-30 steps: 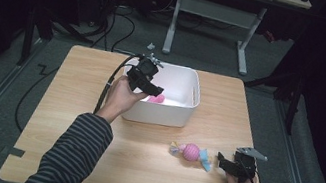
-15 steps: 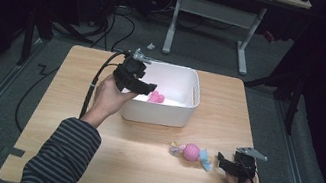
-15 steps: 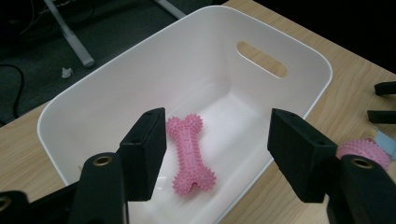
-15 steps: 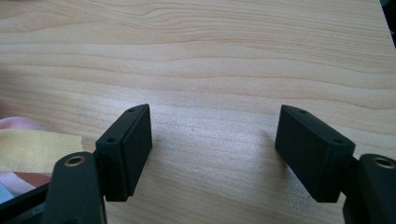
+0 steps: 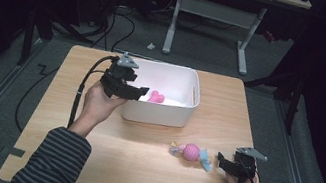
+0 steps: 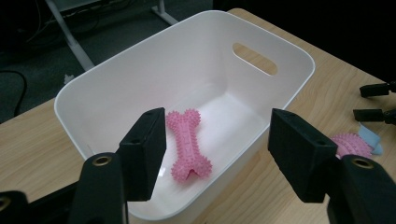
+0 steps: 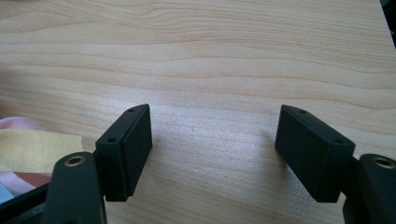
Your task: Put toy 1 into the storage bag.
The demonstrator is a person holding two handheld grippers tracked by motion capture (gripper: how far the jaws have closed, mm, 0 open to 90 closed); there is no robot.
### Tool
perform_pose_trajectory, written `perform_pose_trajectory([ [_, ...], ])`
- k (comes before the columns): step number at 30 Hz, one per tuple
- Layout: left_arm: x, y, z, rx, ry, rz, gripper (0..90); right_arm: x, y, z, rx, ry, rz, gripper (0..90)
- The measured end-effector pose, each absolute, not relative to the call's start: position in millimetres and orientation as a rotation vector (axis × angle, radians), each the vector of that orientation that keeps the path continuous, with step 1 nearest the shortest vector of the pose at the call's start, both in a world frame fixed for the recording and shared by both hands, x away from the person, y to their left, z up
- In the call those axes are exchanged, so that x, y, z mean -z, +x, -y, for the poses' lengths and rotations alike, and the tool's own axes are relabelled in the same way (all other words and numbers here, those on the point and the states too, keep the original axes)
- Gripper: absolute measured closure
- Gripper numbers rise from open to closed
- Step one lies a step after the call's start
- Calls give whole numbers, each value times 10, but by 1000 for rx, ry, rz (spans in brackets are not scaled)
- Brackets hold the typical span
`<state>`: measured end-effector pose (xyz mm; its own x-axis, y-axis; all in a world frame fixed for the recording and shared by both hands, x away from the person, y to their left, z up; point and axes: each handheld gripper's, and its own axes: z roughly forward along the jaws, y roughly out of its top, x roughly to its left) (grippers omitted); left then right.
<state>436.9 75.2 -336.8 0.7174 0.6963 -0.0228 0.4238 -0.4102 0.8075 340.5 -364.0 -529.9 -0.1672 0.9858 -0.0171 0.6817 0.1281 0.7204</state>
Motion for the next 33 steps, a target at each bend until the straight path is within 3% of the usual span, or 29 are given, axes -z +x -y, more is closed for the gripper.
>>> perform_pose_trajectory([
  [33,3977,3890,-1196,-358,1964,-961,349,5299,3405,3640,-796,1602,-1912,276],
])
